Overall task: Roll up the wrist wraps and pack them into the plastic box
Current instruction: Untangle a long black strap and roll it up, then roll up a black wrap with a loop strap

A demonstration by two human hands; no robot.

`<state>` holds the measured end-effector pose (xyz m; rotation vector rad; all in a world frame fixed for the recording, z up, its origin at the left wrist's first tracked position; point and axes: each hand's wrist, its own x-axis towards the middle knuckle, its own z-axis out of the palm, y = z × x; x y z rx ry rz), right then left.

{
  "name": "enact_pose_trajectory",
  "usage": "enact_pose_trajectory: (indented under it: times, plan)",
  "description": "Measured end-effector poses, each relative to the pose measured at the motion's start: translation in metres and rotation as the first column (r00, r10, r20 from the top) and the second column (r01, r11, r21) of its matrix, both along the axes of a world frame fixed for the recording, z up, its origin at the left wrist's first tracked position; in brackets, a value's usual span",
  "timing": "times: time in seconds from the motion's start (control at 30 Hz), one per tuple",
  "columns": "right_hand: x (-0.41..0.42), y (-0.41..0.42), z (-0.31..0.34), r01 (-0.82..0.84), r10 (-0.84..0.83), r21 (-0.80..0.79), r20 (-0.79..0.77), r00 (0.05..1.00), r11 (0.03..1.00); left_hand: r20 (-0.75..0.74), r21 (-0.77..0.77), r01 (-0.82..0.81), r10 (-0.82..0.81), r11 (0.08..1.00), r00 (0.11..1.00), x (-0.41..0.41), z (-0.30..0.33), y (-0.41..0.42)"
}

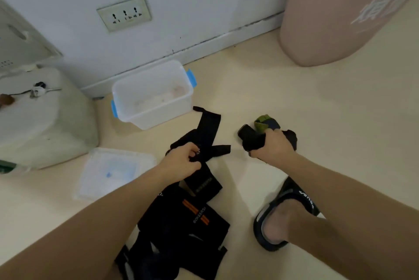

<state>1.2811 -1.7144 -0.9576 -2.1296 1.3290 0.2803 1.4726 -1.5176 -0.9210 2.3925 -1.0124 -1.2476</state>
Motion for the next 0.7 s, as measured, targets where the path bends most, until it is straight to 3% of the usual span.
enact_pose_trajectory:
  times: [0.13,0.3,0.47,0.63,0.7]
  plan:
    - [-0.012,-0.008,-0.056,0.088,-0.087,0.001,-0.098,0.991,0.996,0.117,0.027,0.05,-0.053,0.998,0.992,0.006,-0.045,0.01]
    - [-0.013,-0.01,-0.092,-0.053,0.021,-0.117,-0.261,0.965,0.992,0.252,-0.062,-0.119,0.131,0.991,0.959,0.007,-0.069,0.019]
    - [-0.012,-0.007,-0.104,-0.166,0.073,-0.223,-0.374,0.925,0.961,0.178,-0.116,-0.41,0.425,0.905,0.888,0.008,-0.077,0.044]
    - [0.004,0.009,-0.095,-0.279,0.097,-0.337,-0.469,0.878,0.899,0.12,0.096,-0.471,0.459,0.877,0.88,0.024,-0.079,0.078]
    - [0.014,0.02,-0.089,-0.311,0.132,-0.379,-0.43,0.893,0.872,0.042,0.163,-0.453,0.453,0.876,0.891,0.027,-0.078,0.087]
